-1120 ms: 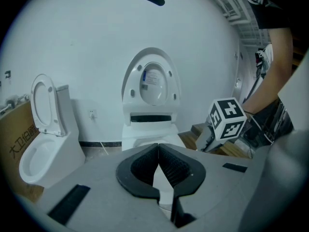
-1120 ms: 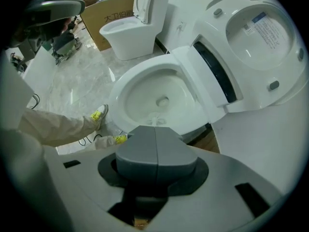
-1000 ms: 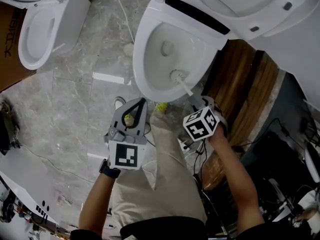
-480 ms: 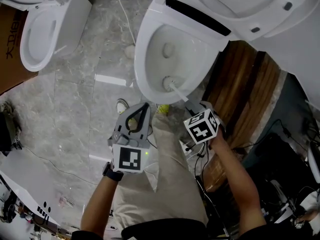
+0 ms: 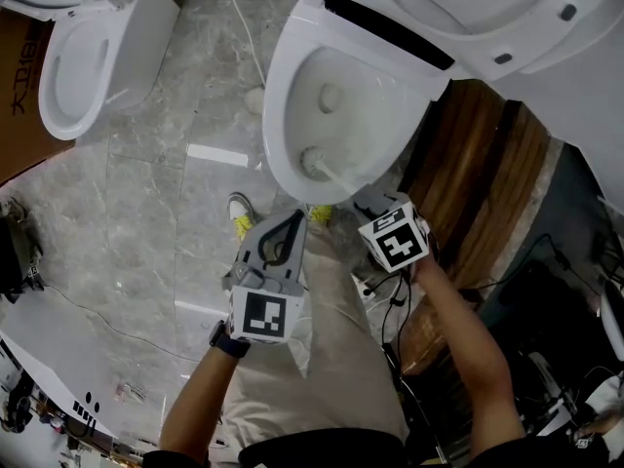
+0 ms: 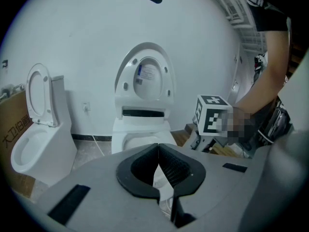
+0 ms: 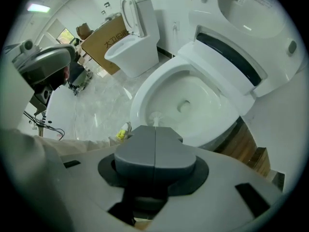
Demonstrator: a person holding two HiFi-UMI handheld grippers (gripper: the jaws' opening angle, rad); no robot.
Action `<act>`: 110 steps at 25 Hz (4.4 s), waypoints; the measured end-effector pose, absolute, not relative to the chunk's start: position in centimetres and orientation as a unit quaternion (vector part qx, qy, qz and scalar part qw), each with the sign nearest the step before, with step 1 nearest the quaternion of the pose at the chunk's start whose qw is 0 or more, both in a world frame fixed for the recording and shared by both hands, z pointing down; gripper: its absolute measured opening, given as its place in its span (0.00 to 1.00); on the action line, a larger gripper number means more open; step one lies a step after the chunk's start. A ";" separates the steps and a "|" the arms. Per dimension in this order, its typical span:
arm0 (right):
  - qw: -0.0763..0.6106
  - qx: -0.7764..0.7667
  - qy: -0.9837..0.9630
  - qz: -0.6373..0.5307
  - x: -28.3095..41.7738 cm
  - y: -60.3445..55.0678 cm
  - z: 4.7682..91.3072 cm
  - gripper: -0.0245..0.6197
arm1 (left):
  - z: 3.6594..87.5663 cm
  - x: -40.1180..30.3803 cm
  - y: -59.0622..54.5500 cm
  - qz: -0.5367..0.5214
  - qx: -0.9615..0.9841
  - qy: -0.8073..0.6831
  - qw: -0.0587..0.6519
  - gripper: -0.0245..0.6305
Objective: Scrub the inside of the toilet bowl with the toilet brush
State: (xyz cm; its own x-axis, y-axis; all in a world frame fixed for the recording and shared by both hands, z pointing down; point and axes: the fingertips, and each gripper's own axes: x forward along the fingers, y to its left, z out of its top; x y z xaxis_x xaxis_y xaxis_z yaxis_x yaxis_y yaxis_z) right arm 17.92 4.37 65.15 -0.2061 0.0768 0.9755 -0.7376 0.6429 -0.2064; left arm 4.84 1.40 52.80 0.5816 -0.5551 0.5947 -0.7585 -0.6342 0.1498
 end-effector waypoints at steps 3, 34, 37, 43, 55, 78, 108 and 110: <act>0.567 0.245 -0.701 0.357 17.4 3.6 65.9 0.28 | 52.9 5.0 1.3 0.252 0.867 -0.380 0.199 0.07; 0.444 0.400 -0.725 0.342 17.6 -11.7 71.3 0.28 | 55.9 1.8 -1.0 0.260 0.845 -0.410 0.225 0.07; 0.445 0.409 -0.725 0.330 18.3 -13.3 71.5 0.28 | 56.0 1.8 -1.2 0.264 0.844 -0.407 0.228 0.07; 0.458 0.422 -0.711 0.326 20.2 -14.0 72.2 0.28 | 56.5 2.6 -1.6 0.267 0.844 -0.400 0.237 0.07; 0.482 0.498 -0.620 0.368 25.0 -12.1 72.8 0.28 | 56.3 2.9 -2.3 0.264 0.857 -0.380 0.226 0.07; 0.520 0.444 -0.572 0.453 17.8 -3.7 73.1 0.28 | 55.6 -3.8 0.3 0.226 0.837 -0.430 0.251 0.07; 0.626 0.386 -0.632 0.243 17.3 -14.5 83.1 0.28 | 59.4 -2.6 1.8 0.215 0.805 -0.467 0.296 0.07; 0.619 0.381 -0.631 0.270 17.3 -13.6 82.7 0.28 | 58.6 -2.4 1.8 0.214 0.807 -0.468 0.290 0.07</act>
State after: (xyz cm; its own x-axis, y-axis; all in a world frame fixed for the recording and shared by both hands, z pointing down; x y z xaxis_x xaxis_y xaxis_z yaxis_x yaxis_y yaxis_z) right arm 17.31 -13.57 82.70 0.0570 -0.1464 0.9876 -0.8147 0.5650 0.1308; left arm -2.45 1.78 58.58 0.4704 -0.6317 0.6161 -0.8794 -0.3935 0.2680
